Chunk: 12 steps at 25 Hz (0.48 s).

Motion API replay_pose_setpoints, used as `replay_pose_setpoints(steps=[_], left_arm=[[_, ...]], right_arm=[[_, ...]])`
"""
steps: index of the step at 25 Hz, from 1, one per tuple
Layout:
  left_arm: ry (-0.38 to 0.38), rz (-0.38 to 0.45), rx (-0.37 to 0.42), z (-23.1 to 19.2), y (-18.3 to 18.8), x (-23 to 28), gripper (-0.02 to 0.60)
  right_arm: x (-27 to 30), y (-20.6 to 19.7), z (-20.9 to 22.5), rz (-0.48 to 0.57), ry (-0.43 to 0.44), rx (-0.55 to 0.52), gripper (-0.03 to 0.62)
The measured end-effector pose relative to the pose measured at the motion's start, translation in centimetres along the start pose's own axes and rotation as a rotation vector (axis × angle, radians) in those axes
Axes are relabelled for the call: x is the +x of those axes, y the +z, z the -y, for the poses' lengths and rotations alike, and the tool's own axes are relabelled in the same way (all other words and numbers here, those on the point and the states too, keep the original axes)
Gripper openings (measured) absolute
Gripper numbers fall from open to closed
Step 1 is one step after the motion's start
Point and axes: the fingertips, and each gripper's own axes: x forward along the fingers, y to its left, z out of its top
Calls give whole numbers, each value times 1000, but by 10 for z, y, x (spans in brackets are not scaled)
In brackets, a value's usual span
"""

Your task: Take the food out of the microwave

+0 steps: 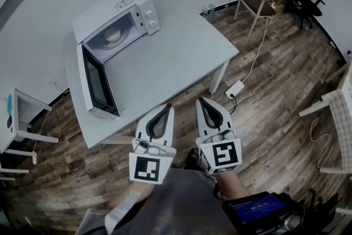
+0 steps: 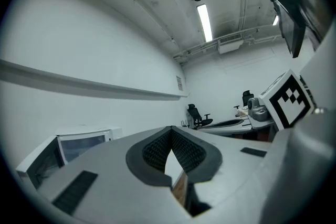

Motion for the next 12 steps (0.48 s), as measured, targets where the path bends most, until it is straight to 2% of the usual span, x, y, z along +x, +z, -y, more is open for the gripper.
replay_pose_setpoints(steps=[7,12], left_arm=[[128,-38,37,-47,1,7,6],[174,-28,23,-65,-3,11,6]], right_arm=[[48,2,-17,21,118,32,8],[70,3,-28,13,175,6,8]])
